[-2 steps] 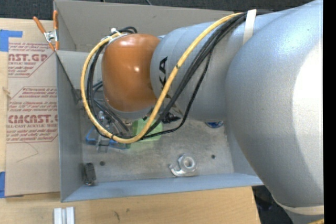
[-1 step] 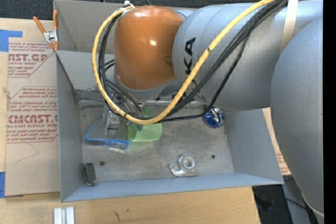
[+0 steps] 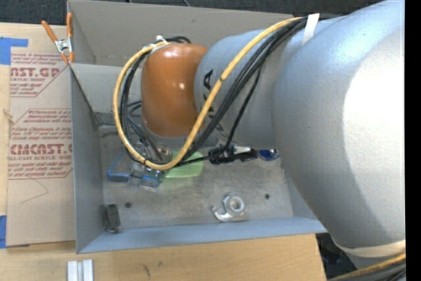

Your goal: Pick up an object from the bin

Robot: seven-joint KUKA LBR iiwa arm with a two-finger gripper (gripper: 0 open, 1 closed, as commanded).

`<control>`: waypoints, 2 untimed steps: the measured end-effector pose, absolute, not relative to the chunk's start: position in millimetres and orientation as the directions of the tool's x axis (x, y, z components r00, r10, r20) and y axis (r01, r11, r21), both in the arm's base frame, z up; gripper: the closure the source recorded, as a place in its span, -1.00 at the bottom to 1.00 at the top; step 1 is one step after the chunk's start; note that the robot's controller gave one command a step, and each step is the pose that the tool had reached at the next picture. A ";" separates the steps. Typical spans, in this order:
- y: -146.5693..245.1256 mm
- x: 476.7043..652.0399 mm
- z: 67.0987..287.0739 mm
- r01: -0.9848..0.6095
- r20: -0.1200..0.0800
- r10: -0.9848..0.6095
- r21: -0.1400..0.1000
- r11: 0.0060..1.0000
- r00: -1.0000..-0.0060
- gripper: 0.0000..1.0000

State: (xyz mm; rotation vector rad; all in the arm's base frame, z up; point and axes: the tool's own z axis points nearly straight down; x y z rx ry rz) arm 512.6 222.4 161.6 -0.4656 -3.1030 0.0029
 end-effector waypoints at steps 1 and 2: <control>222.3 515.2 295.2 0.311 -0.008 0.311 0.007 0.950 -0.950 1.00; 191.5 499.9 183.7 0.186 0.006 0.186 -0.004 0.983 -0.982 1.00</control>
Offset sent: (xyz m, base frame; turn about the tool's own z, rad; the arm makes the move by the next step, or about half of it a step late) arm 0.0010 -0.0012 0.1287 0.0203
